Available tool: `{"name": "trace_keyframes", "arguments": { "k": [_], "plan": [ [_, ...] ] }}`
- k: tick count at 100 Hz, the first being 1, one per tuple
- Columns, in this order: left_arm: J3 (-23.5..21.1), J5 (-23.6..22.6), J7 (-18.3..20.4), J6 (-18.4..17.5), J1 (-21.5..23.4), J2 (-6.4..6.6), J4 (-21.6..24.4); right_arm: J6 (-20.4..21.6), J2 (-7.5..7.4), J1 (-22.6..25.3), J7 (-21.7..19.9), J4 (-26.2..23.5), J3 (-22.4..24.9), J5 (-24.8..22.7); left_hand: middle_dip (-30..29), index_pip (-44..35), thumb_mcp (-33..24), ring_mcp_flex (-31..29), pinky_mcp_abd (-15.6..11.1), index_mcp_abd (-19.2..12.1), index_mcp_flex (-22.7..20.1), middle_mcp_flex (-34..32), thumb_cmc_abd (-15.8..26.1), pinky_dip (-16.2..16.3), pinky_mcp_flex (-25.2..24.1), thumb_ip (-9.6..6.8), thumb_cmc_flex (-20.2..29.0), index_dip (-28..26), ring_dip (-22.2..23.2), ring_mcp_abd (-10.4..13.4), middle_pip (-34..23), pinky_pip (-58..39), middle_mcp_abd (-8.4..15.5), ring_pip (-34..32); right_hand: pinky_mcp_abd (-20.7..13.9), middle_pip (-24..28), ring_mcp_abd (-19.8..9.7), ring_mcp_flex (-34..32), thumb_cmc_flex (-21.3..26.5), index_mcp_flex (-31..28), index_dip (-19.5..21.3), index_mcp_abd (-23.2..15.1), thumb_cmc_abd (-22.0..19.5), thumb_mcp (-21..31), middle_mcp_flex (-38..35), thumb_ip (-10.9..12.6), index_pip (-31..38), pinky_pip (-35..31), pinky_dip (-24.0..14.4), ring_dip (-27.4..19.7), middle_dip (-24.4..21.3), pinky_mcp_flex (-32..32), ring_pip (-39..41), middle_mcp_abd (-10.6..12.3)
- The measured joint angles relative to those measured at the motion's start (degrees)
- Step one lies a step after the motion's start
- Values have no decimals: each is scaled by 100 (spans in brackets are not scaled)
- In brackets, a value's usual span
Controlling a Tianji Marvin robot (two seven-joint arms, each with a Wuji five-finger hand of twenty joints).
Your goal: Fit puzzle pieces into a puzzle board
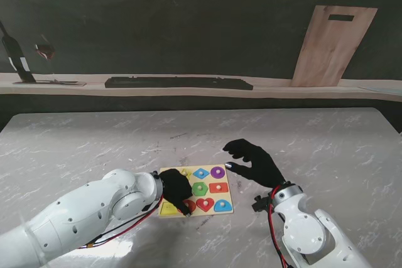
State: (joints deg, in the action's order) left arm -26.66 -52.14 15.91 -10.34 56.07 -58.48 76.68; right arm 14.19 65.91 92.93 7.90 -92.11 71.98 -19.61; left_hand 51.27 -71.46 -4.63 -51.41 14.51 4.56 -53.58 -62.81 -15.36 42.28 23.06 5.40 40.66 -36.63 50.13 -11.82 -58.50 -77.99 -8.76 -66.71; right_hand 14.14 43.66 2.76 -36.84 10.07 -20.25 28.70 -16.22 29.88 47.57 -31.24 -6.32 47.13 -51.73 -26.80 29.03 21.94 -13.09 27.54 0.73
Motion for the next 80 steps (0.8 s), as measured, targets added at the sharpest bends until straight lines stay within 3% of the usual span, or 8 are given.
{"name": "trace_keyframes", "arguments": {
  "k": [13, 40, 58, 80],
  "plan": [
    [-225, -189, -12, 24, 171, -2, 58, 1, 1, 6, 7, 0, 4, 0, 1, 1, 500, 7, 0, 0, 0, 39, 193, 0, -38, 0, 29, 0, 0, 0, 0, 0, 0, 0, 0, 0, 0, 0, 0, 0, 0, 0, 0, 0, 0, 0, 0, 0, 0, 0, 0, 0, 0, 0],
    [-556, -360, -149, 21, 423, 5, 178, 22, 1, 0, 6, 17, -4, 1, 1, 225, 508, 172, 0, 30, 136, 191, 316, 0, -176, 0, -71, 71, -5, 0, 78, 0, -2, 66, 1, 0, 0, 0, 0, 0, 0, 0, 0, -1, 0, 0, 0, 0, 0, 1, 0, 0, 0, 0],
    [-954, -649, -283, -23, 694, 3, 324, 22, 1, -30, -15, 37, -22, 14, -213, 1069, 510, 429, 0, 191, 421, 583, 320, 0, -420, 0, -128, 418, -173, -2, 638, 141, -122, 562, 1, 0, 0, 0, 0, 0, 0, 0, 0, -1, 0, 0, 0, 0, 0, 1, 0, 0, 0, 0],
    [-1616, -949, -814, -133, 1176, -13, 506, 27, 1, -55, -23, 66, -47, 14, -611, 2070, 510, 662, 0, 260, 904, 943, 320, -4, -626, 0, -194, 771, -361, -30, 1196, 271, -201, 978, 2, 0, 0, 0, 0, 0, 0, 0, 0, -1, 0, 0, 0, 0, 0, 1, 0, 0, 0, 0]
  ]
}}
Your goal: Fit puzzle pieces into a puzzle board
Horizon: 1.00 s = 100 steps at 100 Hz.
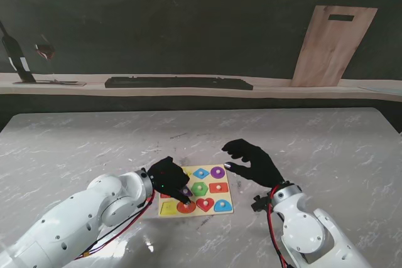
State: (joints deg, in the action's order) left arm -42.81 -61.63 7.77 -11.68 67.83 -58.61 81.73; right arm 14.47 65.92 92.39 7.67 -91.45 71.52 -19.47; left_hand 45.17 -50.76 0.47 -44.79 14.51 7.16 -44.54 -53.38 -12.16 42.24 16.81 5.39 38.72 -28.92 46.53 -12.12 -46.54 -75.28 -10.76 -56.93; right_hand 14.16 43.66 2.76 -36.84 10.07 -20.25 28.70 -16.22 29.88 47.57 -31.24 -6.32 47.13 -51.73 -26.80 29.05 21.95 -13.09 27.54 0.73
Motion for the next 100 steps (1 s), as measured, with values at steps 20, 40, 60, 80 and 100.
{"name": "trace_keyframes", "arguments": {
  "k": [20, 40, 60, 80, 100],
  "plan": [
    [-681, -228, -502, -19, 516, -47, 216, 0, -1, -41, -23, 39, -47, -1, -455, 641, 0, 295, 0, 11, 426, 405, 0, -59, -232, 0, 0, 168, -131, -14, 521, 142, -81, 396, 0, 0, 0, 0, 0, 0, 0, 0, 0, -1, 0, 0, 0, 0, 0, 0, 0, 0, 0, 0],
    [-1339, -364, -598, -17, 1048, -58, 616, -3, -1, -75, -32, 70, -83, -29, -1174, 1374, 1, 1074, 0, 71, 970, 1218, 0, -371, -587, 0, 0, 355, -591, -24, 1399, 711, -216, 1395, 0, 0, 0, 0, 0, 0, 0, 0, 0, -1, 0, 0, 0, 0, 0, 0, 0, 0, 0, 0],
    [-1988, -307, -790, -38, 1580, -97, 896, -13, -4, -105, -46, 91, -142, -52, -1441, 1689, 1, 1400, 0, 82, 1223, 1664, 0, -564, -766, -1, 0, 430, -781, -77, 1769, 989, -254, 1827, 0, 0, 0, 0, 0, 0, 0, 0, 0, -4, 0, 0, 0, 0, 0, 0, 0, 0, 0, 0],
    [-2576, 217, -810, -23, 2140, -150, 1225, -63, -4, -124, -73, 92, -193, -40, -1499, 1814, 1, 1484, 0, 131, 1254, 1721, -6, -618, -858, -1, 5, 430, -785, -88, 1831, 1069, -282, 1885, 0, 0, 1, 0, 0, 0, 0, 0, -1, -5, 0, 0, 0, 0, 0, 0, 0, 0, 0, 0],
    [-3077, 189, -752, -16, 2693, -171, 1549, -109, -6, -155, -100, 97, -242, -98, -1501, 1977, 1, 1556, 0, 200, 1254, 1767, -21, -631, -898, -1, 206, 473, -785, -131, 1896, 1078, -287, 1887, 1, 0, 1, 0, 0, 0, 0, 0, -1, -5, 0, 1, 0, 0, 0, 0, 0, 0, 0, 0]
  ]
}}
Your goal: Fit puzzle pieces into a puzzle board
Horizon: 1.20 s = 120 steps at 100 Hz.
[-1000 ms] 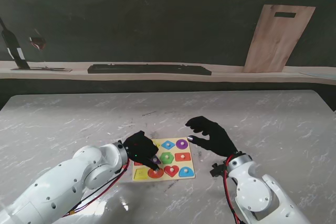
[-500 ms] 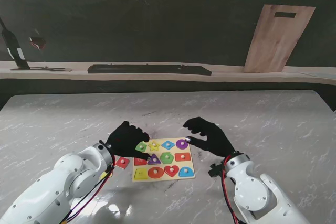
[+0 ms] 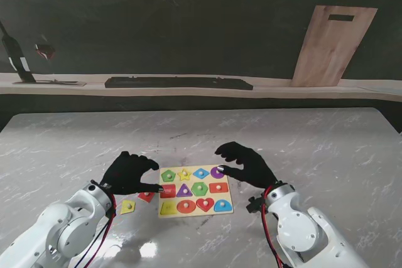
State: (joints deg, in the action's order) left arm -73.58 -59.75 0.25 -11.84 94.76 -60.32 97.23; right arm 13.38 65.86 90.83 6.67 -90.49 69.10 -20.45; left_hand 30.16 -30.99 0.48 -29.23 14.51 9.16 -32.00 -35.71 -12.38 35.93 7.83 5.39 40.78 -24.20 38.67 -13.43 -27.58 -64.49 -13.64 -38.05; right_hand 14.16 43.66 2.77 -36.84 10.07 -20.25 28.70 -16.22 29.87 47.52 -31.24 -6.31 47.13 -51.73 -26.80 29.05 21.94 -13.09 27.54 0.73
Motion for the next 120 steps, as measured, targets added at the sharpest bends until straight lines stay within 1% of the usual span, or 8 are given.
{"name": "trace_keyframes", "arguments": {
  "k": [29, 67, 68, 74, 79, 91, 103, 120],
  "plan": [
    [-570, -272, 453, 78, 649, 25, 352, -79, -10, -60, -67, 14, -95, -26, -1, 65, 1, -65, 0, 23, -16, -117, -2, 0, 27, 0, 406, 2, 87, -7, -2, -109, -3, -5, 0, 0, 0, 0, 0, 0, 0, 0, 0, 0, 0, 0, 0, 0, 0, 0, 0, 0, 0, 0],
    [-877, -496, 610, -125, 897, 86, 355, -135, -13, -81, -107, 20, -119, -44, 56, 153, -91, -66, 0, -12, -10, -11, -298, 0, 40, 0, 1301, 2, 230, -8, -2, -162, 51, -40, 0, 0, 0, 0, 0, 0, 0, 0, 0, 0, 0, 0, 0, 0, 0, 0, 0, 0, 0, 0],
    [-889, -495, 614, -155, 898, 86, 348, -136, -13, -81, -107, 20, -119, -45, 59, 153, -128, -66, 0, -28, -10, -6, -319, 0, 40, -1, 1303, 2, 251, -8, -2, -162, 54, -40, 0, 0, 0, 0, 0, 0, 0, 0, 0, 0, 0, 0, 0, 0, 0, 0, 0, 0, 0, 0],
    [-928, -450, 606, -269, 896, 92, 285, -140, -14, -81, -114, 19, -120, -46, 121, 106, -2202, -66, 0, -115, -7, -1, -851, 0, 51, -1, 573, 2, 361, 23, -2, -162, 115, -43, 0, 0, 0, 0, 0, 0, 0, 0, 0, 0, 0, 0, 0, 0, 0, 0, 0, 0, 0, 0],
    [-944, -414, 558, -309, 892, 94, 214, -142, -15, -83, -119, 19, -122, -46, 177, 56, -2927, -66, 0, -173, -6, 0, -1003, 0, 82, -1, 385, 2, 374, 48, -80, -162, 154, -103, 0, 0, 0, 0, 0, 0, 0, 0, -1, 0, 0, 0, 0, 0, 0, 0, 0, 0, 0, 0],
    [-1047, -400, 313, -593, 888, 94, -5, -143, -16, -86, -129, 19, -124, -46, 374, -115, -3472, -66, 0, -322, -6, 4, -1133, 0, 93, -1, 299, 2, 506, 115, -292, -162, 210, -124, 0, 0, 0, 0, 0, 0, 0, 0, -1, 0, 0, 0, 0, 0, 0, 0, 0, 0, 0, 0],
    [-1150, -380, 166, -918, 886, 95, -186, -160, -22, -117, -149, 37, -160, -46, 536, -356, -3809, -62, 0, -659, 107, 82, -1287, 0, 93, -1, 307, -92, 537, 270, -412, -160, 363, -126, 0, 0, 0, 0, 0, 0, 0, 0, -1, 0, 0, 0, 0, 0, 0, 0, 0, 0, 0, 0],
    [-1192, -223, 188, -973, 877, 113, -314, -173, -23, -151, -172, 76, -193, -46, 618, -526, -4016, -60, 0, -1040, 235, 133, -1407, 0, 87, -1, 469, -123, 578, 340, -426, -42, 457, -127, 0, 0, 0, 0, 0, 0, 0, -1, -1, 0, 0, 0, 0, 0, -1, 0, 0, 0, 0, 0]
  ]
}}
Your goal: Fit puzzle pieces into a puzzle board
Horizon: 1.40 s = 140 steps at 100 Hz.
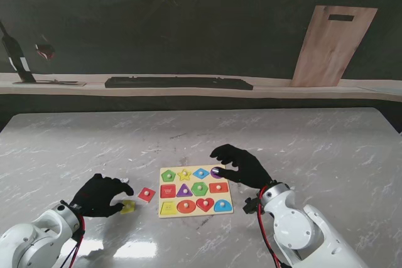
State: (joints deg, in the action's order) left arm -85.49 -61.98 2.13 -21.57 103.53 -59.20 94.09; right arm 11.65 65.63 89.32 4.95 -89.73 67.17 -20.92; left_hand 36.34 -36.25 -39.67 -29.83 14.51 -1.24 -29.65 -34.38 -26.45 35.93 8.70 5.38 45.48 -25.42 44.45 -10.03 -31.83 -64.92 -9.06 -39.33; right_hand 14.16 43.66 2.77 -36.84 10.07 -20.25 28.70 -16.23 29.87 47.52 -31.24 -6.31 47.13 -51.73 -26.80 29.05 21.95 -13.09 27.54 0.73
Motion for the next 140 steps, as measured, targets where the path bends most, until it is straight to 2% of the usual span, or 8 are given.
{"name": "trace_keyframes", "arguments": {
  "k": [17, 50, 61, 75, 94, 140],
  "plan": [
    [95, 57, 26, -37, -116, 25, -200, -13, -1, -17, -5, 17, -20, 0, 2, -187, -50, 1, 0, -111, -1, 1, 0, 0, -16, 0, 0, -62, 1, 56, -1, 99, 16, 0, 0, 0, 0, 0, 0, 0, 0, 0, 0, 0, 0, 0, 0, 0, 0, 1, 0, 0, 1, 0],
    [355, -92, -171, -92, -374, 54, -561, -41, -1, -45, -20, 32, -45, -2, 23, -486, -95, 1, 0, -263, 56, 1, 0, 0, -20, 0, 202, -138, 2, 131, -129, 142, 86, 0, 0, 0, 0, 0, 0, 0, 0, 0, 0, 0, 0, 0, 0, 0, -1, 1, 0, 0, 1, 0],
    [423, -34, -204, -86, -446, 54, -651, -44, -1, -49, -21, 34, -48, -2, 31, -751, -137, 1, 0, -316, 116, 1, 0, 0, -41, 0, 243, -336, 2, 132, -178, 155, 93, 0, 0, 0, 0, 0, 0, 0, 0, 0, 0, 0, 0, 0, 0, 0, 0, 1, 0, 0, 1, 0],
    [475, -21, -197, -87, -512, 55, -716, -47, -1, -49, -21, 34, -48, -2, 98, -1112, -172, 1, 0, -337, 116, 1, -64, 0, -43, 0, 287, -492, 2, 138, -275, 164, 106, -57, 0, 0, 0, 0, 0, 0, 0, 0, 0, 0, 0, 0, 0, 0, -1, 1, 0, 0, 1, 0],
    [490, 13, -102, -77, -536, 55, -734, -55, -1, -44, -18, 29, -45, -9, 604, -1322, -197, -1, 0, -394, 116, 0, -155, 0, -43, 4, 392, -624, 3, 144, -342, 198, 157, -59, 0, 0, 0, 0, 0, 0, 0, 0, 0, 0, 0, 0, 0, 0, -1, 1, 0, 0, 1, 0],
    [551, 53, 39, -26, -557, 68, -722, -61, -2, -36, -18, 20, -41, -10, 626, -1316, -208, -2, 0, -398, 172, -5, -219, 0, -57, 4, 426, -626, 3, 170, -342, 281, 162, -59, 0, 0, 0, 0, 0, 0, 0, 0, 0, 0, 0, 0, 0, 0, -1, 1, 0, 0, 1, 0]
  ]
}}
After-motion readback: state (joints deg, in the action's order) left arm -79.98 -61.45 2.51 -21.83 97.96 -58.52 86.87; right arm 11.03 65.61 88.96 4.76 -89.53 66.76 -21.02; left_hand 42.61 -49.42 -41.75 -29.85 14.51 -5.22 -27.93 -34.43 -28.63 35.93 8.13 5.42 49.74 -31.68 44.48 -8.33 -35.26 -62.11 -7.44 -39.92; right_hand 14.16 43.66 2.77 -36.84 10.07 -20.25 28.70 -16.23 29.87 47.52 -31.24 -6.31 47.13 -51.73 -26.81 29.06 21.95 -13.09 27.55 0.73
